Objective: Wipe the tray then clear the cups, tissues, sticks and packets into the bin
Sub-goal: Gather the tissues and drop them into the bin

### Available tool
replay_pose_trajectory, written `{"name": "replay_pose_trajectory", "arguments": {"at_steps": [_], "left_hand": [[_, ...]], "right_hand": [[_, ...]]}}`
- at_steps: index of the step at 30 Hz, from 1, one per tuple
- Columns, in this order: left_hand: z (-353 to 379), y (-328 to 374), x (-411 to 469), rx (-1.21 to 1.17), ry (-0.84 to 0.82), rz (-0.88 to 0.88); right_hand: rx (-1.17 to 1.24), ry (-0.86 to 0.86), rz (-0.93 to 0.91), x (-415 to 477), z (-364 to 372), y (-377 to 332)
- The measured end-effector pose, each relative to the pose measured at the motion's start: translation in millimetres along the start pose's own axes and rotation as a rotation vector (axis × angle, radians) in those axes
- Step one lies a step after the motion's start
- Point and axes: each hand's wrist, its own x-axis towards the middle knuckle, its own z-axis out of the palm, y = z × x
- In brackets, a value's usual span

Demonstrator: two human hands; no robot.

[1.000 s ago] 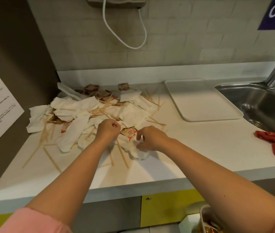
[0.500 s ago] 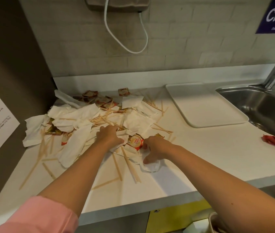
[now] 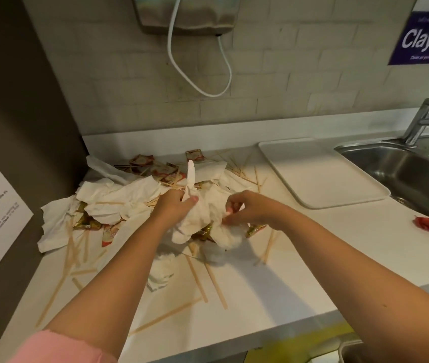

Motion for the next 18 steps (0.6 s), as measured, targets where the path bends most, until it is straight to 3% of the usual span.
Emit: {"name": "replay_pose_trajectory", "arguments": {"at_steps": [3, 6, 13, 16, 18], "left_hand": [[2.3, -0.9, 3.4, -0.110, -0.048, 0.016], [5.5, -2.2, 4.0, -0.214, -0.151, 0.016], [-4.0, 2.8, -4.3, -0.856, -0.423, -0.108], [-4.7, 6.7, -6.3, -0.742, -0.430, -0.081], [-4.3, 8.2, -5.7, -0.709, -0.338, -0.082]], "right_hand": [[0.270, 0.103, -0.088, 6.3, -4.8, -13.1], [0.392, 0.232, -0.118, 18.9, 1.2, -20.4], [0.365, 0.357, -0.070, 39.5, 24.0, -21.4], [0.316, 0.380, -0.067, 46.3, 27.9, -24.1], [0.386, 0.338, -0.048, 49.2, 25.7, -25.8]]}}
